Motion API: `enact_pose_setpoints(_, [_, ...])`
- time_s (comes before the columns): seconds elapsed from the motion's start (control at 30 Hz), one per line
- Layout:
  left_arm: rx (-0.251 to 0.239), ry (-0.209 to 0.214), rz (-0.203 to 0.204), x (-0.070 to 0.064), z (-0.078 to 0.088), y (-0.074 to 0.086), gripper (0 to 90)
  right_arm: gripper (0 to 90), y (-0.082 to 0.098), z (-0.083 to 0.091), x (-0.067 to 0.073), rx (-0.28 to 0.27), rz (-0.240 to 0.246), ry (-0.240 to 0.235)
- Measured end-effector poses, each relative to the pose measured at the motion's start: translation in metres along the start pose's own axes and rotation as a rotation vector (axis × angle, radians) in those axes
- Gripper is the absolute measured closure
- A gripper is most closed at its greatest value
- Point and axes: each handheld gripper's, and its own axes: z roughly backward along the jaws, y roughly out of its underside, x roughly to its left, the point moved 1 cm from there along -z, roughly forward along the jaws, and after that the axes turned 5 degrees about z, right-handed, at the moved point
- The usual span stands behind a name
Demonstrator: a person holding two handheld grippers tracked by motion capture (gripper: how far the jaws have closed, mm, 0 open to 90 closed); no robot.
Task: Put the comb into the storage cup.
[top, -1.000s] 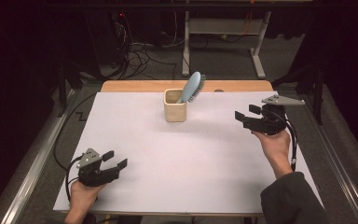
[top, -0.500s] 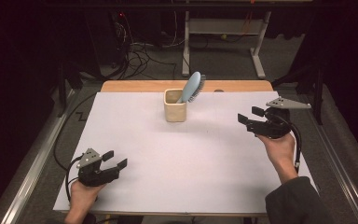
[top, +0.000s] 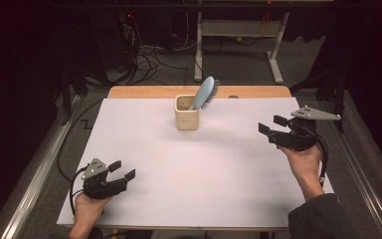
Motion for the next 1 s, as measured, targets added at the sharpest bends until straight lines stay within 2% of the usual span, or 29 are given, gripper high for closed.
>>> enact_pose_setpoints(1.0, [0.004, 0.004, 0.001, 0.000, -0.001, 0.000, 33.4, 33.1, 0.010, 0.021, -0.003, -0.014, 0.001, 0.007])
